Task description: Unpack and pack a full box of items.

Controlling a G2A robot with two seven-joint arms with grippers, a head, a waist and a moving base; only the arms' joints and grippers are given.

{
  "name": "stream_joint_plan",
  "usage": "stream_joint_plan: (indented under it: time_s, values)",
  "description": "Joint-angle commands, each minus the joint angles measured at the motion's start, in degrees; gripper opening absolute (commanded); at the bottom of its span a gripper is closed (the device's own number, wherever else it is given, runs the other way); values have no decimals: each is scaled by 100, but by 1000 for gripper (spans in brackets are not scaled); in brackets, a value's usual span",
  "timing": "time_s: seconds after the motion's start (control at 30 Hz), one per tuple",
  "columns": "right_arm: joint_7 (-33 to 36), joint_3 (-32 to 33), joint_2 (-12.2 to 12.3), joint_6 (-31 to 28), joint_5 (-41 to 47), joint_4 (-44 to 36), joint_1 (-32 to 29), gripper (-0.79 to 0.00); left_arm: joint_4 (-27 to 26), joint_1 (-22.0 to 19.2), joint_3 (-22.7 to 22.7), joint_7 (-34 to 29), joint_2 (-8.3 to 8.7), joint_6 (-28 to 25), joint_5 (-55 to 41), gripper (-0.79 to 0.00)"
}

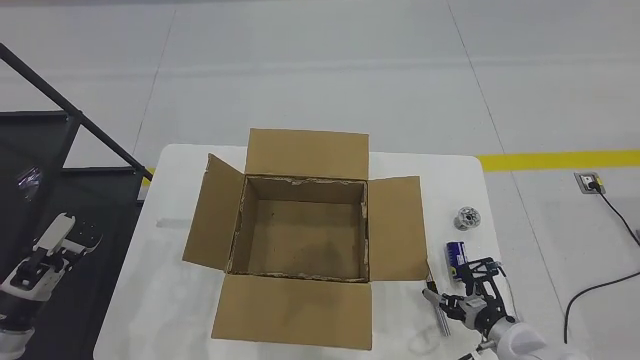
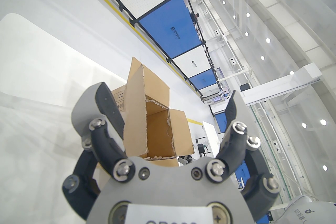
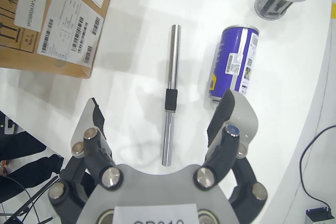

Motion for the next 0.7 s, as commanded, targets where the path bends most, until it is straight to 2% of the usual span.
stream_joint_plan:
  time_s: [0.0,0.17,0.27,0.4,0.57,0.67]
  values:
    - [14,-1,0,10,4,-5,6,0,0,0,0,0,0,0,0,0]
    - [14,-1,0,10,4,-5,6,0,0,0,0,0,0,0,0,0]
    - [-16,-279,-6,348,-603,22,49,0,0,0,0,0,0,0,0,0]
    - [135,-656,-31,815,-1027,321,341,0,0,0,0,0,0,0,0,0]
    - [273,-789,-41,933,-996,835,787,-18,0,0,0,0,0,0,0,0]
    - [362,-796,-32,845,-911,1028,963,-132,0,0,0,0,0,0,0,0]
